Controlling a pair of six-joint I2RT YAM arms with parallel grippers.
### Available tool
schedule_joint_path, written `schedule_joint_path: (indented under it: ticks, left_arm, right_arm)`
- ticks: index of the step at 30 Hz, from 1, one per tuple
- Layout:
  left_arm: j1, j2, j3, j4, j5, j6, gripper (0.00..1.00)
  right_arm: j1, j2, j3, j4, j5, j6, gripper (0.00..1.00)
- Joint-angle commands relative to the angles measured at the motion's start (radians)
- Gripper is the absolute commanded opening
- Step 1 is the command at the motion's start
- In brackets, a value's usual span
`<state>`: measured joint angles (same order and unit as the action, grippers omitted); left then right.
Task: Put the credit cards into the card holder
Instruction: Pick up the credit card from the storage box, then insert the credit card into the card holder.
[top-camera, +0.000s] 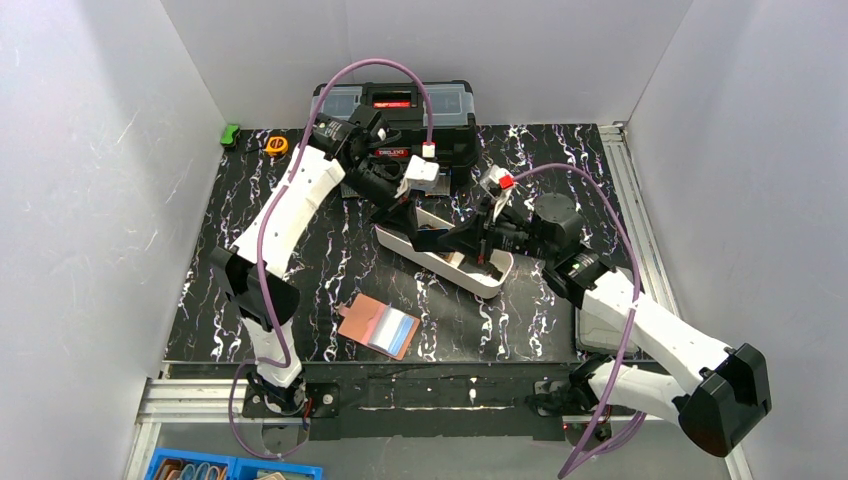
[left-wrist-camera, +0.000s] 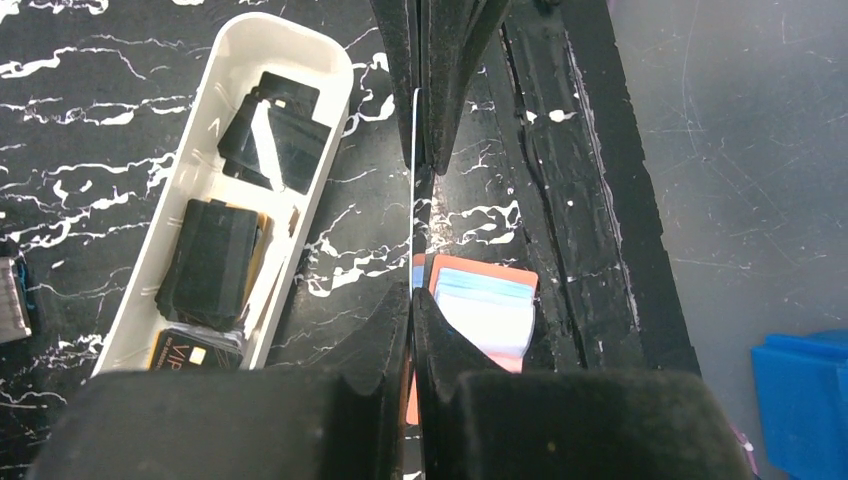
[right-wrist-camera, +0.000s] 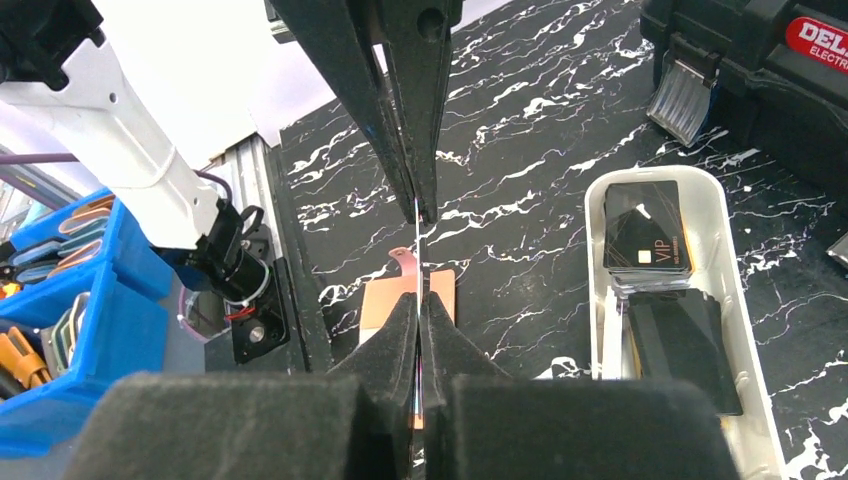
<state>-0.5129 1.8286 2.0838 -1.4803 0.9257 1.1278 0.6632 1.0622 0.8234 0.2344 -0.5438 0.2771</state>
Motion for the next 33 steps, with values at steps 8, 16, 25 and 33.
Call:
schedule_joint_path:
  ticks: [8,16,25,33]
  left_arm:
    - [0.024,-0.195,-0.169,0.231,-0.008,-0.204,0.64]
    - [0.182,-0.360,-0.544,0.267,-0.141,-0.130,0.72]
    - [0.195,-0.549,-1.026,0.466,-0.422,-0.036,0.68]
    - [0.195,-0.610,-1.080,0.489,-0.393,-0.013,0.66]
  right_arm:
    - [0.022,0.045,0.007,-0.137,-0.009,0.306,0.01]
    - [0.041,0.029,-0.185,-0.209,-0.061,0.469,0.01]
    - [0.162,0.202,-0.213,-0.150,-0.001,0.564,0.01]
    - [0.168,0.350,-0.149,-0.134,-0.031,0.548,0.01]
